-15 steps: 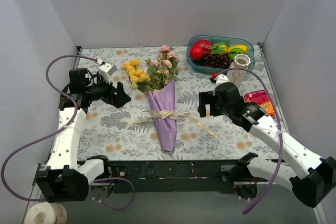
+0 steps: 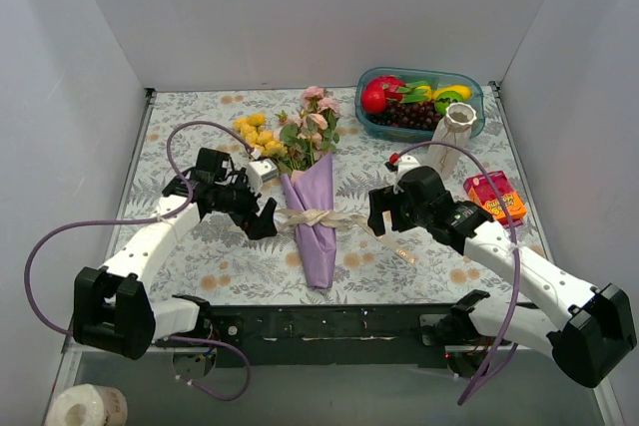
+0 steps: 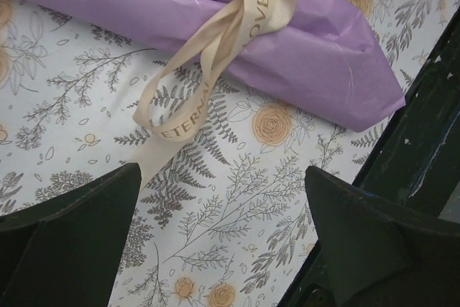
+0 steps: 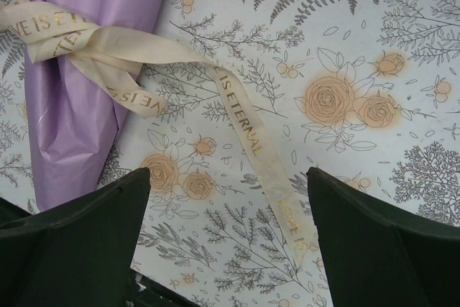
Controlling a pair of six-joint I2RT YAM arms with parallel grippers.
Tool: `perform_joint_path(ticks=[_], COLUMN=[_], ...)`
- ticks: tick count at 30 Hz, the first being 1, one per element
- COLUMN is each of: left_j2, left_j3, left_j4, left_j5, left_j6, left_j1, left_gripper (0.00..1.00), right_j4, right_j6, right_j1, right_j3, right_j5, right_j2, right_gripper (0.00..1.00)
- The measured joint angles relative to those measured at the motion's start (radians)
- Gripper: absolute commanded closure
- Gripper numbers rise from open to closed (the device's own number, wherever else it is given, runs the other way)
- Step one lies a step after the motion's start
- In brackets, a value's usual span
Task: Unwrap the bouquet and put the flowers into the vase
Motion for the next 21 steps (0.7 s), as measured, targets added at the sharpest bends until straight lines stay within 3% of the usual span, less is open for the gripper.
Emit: perform_joint_path(ticks=[6, 21], left_j2=[0.008, 0.049], left_j3=[-0.036, -0.115], left_j4=[0.027, 0.09], left_j5=[-0.045, -0.102], left_j6=[0.04, 0.131], left_j1=[-0.057, -0.118], left_gripper=[0.28, 0.27], right_j4=[0.04, 0.068], right_j6=[-0.001, -0.01], right_j1=[0.0, 0.0], right_j3=[0.0, 0.011], right_j5=[-0.015, -0.006], right_j2=[0.06, 0.164], right_gripper=[0.05, 0.05])
